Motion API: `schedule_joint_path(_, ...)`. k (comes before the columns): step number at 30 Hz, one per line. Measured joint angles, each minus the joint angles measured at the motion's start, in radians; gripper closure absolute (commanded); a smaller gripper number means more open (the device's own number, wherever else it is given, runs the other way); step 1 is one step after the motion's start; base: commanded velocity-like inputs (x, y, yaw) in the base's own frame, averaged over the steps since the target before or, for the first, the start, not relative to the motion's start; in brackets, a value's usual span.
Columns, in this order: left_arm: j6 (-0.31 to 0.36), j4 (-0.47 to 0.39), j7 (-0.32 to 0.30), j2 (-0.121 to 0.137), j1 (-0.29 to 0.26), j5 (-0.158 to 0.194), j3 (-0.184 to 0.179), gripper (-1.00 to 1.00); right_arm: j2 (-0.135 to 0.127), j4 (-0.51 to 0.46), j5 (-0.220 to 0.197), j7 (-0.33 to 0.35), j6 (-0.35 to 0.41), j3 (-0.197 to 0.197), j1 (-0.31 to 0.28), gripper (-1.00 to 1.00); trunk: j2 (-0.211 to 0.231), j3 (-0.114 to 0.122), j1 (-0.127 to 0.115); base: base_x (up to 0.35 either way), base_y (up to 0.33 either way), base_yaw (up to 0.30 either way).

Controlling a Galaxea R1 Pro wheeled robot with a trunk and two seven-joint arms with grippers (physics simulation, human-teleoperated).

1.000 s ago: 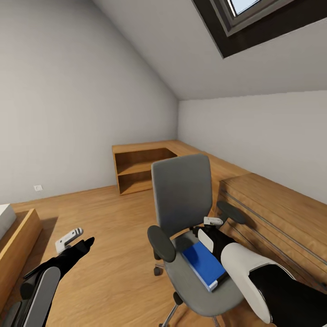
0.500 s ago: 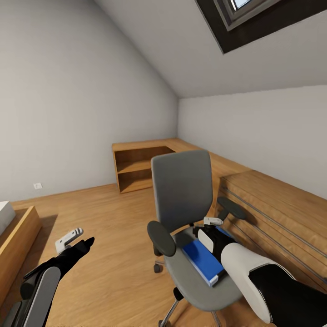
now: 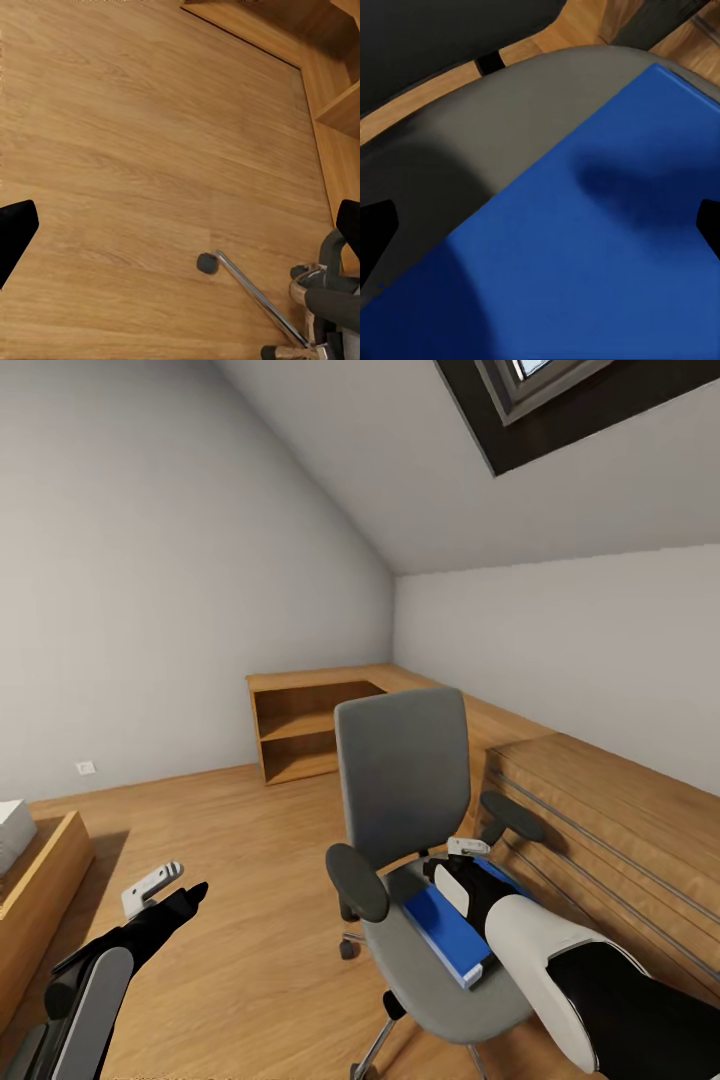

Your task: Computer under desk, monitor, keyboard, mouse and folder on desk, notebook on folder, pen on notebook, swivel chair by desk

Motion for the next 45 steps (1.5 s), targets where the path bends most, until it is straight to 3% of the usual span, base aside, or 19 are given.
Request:
schedule_joint_path(12, 0.000, 0.000, -0.001, 0.001, 0.000, -0.002, 0.001, -1.00, 0.001, -0.001, 0.000, 0.000, 0.000, 0.000, -0.001, -1.00, 0.000, 0.000, 0.000, 0.000, 0.000, 0.163)
schedule_joint_path(35, 0.000, 0.000, -0.002, 0.001, 0.000, -0.005, 0.000, -1.00, -0.005, 0.004, 0.000, 0.003, 0.004, -0.002, -0.001, -1.00, 0.000, 0.000, 0.000, 0.073, 0.000, 0.009)
schedule_joint_path(45, -0.001, 0.000, 0.000, -0.001, 0.000, -0.005, -0.017, -1.00, -0.007, 0.005, 0.000, 0.003, 0.005, -0.002, -0.001, -1.00, 0.000, 0.000, 0.000, 0.001, 0.000, 0.000)
